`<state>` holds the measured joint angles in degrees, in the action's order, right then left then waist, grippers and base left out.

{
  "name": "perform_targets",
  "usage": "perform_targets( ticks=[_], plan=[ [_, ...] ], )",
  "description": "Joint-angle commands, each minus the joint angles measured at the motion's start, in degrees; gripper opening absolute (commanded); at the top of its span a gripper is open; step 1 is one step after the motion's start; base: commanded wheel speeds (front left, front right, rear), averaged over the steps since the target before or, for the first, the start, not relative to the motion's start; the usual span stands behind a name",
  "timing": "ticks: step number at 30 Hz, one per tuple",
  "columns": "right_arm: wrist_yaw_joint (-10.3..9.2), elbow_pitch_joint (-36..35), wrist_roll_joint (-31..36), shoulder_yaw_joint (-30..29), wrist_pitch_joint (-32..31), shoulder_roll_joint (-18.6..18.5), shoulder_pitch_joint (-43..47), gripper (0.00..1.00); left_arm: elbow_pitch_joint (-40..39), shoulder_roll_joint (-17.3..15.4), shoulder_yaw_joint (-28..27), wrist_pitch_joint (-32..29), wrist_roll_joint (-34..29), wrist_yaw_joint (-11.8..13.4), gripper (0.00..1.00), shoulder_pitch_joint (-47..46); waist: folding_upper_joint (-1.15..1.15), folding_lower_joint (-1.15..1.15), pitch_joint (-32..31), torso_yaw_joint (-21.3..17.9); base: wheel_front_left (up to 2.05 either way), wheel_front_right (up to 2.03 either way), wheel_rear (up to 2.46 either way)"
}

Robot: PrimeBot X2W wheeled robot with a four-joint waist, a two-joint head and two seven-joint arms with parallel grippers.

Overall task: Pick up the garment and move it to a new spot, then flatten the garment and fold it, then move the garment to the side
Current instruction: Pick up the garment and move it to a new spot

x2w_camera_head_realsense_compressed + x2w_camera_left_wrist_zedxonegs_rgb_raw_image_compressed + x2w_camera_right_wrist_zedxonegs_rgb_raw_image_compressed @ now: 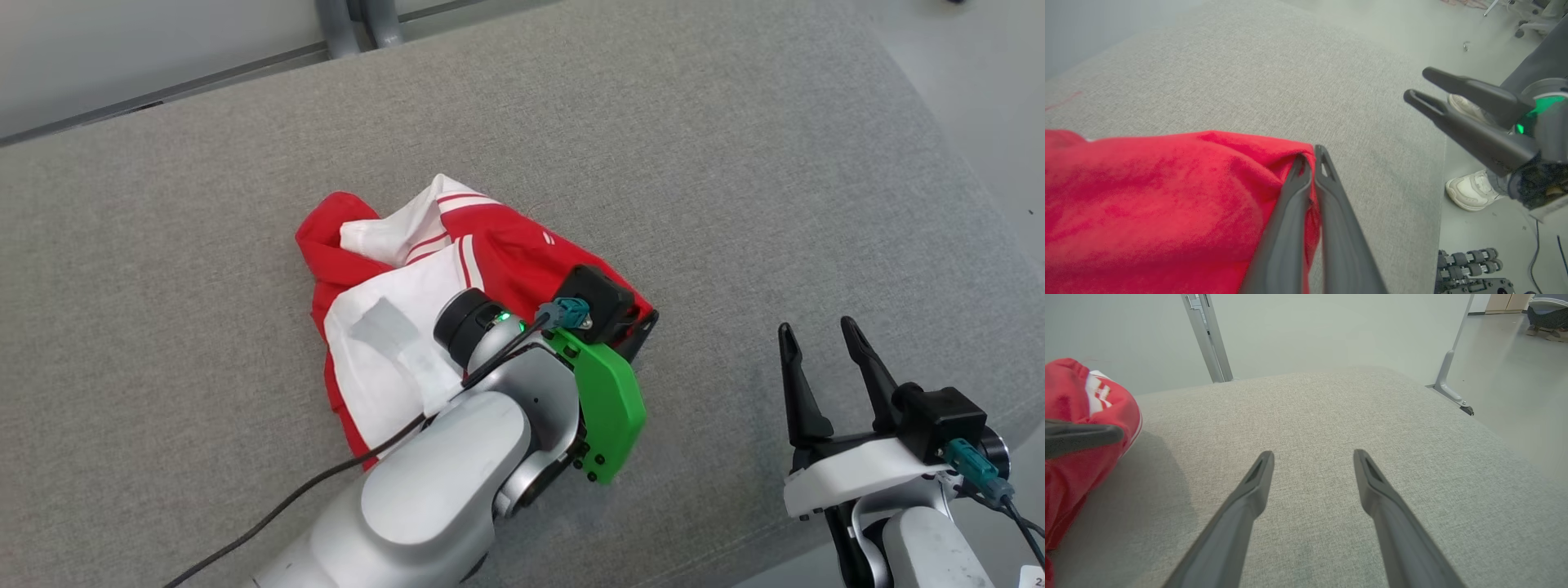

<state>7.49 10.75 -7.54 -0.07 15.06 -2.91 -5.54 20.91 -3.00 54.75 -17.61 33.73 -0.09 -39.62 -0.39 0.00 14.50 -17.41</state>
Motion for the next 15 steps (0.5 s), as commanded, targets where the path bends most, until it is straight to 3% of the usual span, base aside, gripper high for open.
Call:
perform_targets(
  ticks=[1,2,3,4,10,15],
  plan=[
    [0.00,0.1,-0.8,0.2,0.2,0.0,-0.9,1.00,0.1,0.1,0.9,4.5,2.1,0.3,0.00,-1.1,0.39,0.00,1.8,-1.5,0.00,0.00,0.00],
    [0.00,0.2,-1.0,0.3,0.2,0.0,-1.0,1.00,0.4,0.0,1.5,5.8,3.4,1.1,0.00,-0.9,0.39,0.00,2.0,-1.7,0.00,0.00,0.00],
    [0.00,0.3,-1.2,0.3,0.2,0.0,-1.0,1.00,0.6,0.0,2.4,7.0,4.5,1.7,0.47,-1.0,0.39,0.00,2.2,-1.7,0.00,0.00,0.00],
    [0.00,0.3,-1.2,0.0,0.2,0.0,-1.0,1.00,0.7,0.0,3.2,8.2,5.1,2.2,1.00,-1.3,0.39,0.00,2.2,-1.5,0.00,0.00,0.00],
    [0.00,0.0,0.0,-1.9,0.2,-0.1,0.1,1.00,-1.0,0.0,7.1,12.5,8.5,4.5,1.00,-2.5,0.39,0.00,0.9,1.5,0.00,0.00,0.00],
    [0.00,-0.9,1.1,-3.0,0.2,-0.1,0.9,1.00,-7.3,0.1,6.3,13.9,11.0,7.1,1.00,-2.8,0.39,0.00,-1.0,5.1,0.00,0.00,0.00]
  ],
)
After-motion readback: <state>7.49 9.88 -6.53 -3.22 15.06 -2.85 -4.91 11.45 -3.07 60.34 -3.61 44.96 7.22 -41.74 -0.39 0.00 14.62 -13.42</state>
